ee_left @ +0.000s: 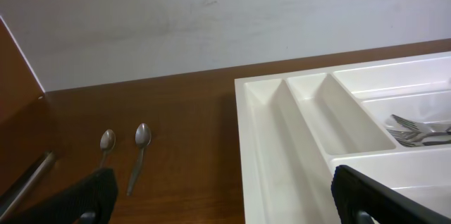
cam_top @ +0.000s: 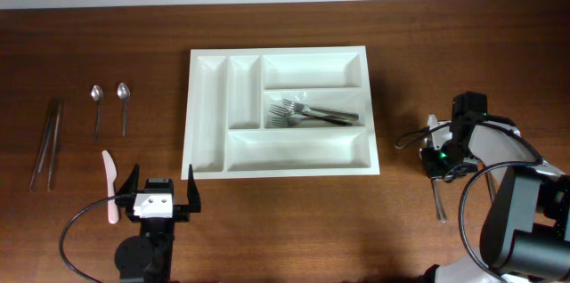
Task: Pack container
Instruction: 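Lower the right gripper onto the spoon and close on its neck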
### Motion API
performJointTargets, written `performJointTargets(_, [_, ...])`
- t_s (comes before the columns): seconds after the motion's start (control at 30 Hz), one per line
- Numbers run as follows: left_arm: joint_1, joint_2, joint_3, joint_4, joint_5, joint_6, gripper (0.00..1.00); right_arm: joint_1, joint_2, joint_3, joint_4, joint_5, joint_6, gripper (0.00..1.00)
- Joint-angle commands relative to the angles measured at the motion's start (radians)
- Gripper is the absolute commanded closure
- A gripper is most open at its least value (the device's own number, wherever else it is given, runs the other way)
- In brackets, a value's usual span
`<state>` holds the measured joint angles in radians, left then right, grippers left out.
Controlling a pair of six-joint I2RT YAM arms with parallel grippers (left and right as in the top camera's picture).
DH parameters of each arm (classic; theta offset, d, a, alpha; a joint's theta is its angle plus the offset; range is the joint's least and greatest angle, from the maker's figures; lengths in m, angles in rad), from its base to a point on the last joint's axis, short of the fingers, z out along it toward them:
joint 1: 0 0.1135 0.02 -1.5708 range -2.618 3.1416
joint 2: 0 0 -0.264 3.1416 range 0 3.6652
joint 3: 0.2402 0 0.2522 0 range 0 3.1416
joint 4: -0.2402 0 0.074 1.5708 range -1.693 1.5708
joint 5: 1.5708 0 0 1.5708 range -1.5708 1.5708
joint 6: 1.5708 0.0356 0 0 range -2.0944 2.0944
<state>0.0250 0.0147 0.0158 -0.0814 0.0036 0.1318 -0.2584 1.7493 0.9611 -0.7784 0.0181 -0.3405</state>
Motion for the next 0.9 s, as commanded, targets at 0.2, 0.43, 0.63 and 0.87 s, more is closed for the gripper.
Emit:
performJointTargets(0.2, [0.004,-0.008,-0.006,-0.001,-0.003,0.013,0.01,-0.004,0.021,-0.005,0.001,0.013,0.005,0.78])
performJointTargets(0.43, [0.004,-0.008,-0.006,-0.001,-0.003,0.013,0.01,-0.004,0.021,-0.005,0.006,0.014,0.005,0.85])
performJointTargets(0.63, [0.004,-0.008,-0.006,-0.001,-0.003,0.013,0.01,-0.004,0.021,-0.005,0.008,0.013,0.005,0.92])
performJointTargets(0.87, [0.004,-0.008,-0.006,-0.001,-0.003,0.013,0.01,-0.003,0.021,-0.005,0.009,0.013,0.005,0.96])
